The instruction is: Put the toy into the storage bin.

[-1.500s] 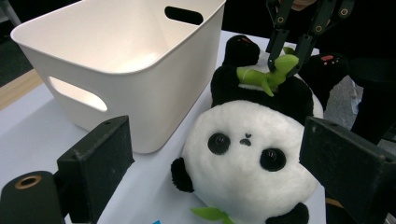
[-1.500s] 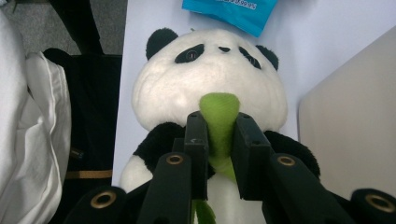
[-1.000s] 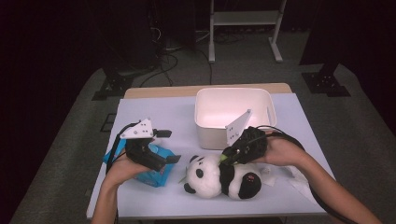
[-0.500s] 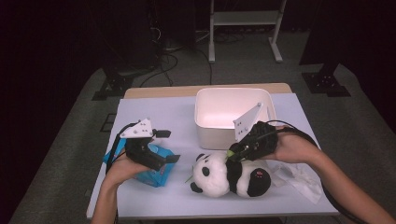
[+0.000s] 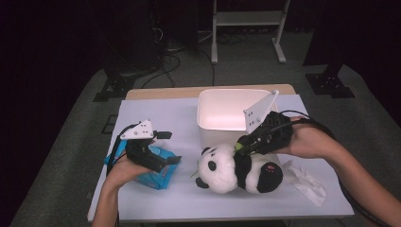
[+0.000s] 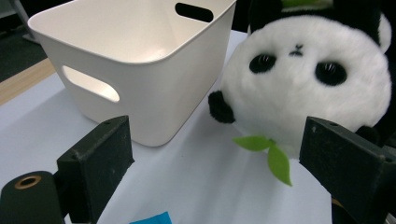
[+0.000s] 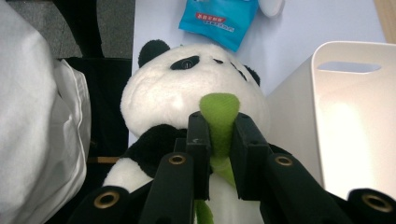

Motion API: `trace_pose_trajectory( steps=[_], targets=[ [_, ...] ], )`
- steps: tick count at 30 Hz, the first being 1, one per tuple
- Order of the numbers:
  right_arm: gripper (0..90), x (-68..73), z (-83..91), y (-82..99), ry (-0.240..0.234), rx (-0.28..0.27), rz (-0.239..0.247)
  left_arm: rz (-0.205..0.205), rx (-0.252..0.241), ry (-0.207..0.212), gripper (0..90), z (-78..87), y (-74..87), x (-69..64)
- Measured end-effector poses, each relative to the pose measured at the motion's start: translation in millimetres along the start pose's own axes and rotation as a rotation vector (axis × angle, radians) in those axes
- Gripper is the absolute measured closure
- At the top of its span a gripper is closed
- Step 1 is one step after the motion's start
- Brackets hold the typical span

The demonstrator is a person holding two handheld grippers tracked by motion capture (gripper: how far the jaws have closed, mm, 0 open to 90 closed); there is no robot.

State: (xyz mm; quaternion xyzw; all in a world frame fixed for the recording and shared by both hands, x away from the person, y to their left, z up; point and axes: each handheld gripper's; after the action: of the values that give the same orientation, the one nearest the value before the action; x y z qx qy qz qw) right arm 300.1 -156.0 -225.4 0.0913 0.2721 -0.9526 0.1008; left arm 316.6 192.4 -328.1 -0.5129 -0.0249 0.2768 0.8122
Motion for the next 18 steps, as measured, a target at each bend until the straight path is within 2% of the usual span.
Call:
trace_pose_trajectory(
  steps=[18],
  targets=[
    [78.2, -14.4, 43.1, -18.2, 0.059, -0.004, 0.013, 0.030, -0.005, -0.005, 7.0, 3.2, 4.6, 8.6]
  ],
)
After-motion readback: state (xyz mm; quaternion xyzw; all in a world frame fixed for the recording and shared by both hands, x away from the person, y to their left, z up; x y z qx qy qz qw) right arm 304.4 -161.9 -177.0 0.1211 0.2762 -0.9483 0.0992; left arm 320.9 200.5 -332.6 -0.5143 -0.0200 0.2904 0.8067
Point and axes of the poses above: each handheld gripper's, and its own axes: z roughly backward along the jaws, y roughly out of its underside, x roughly to its left, and after that the axes turned 14 degrees about z, right-handed
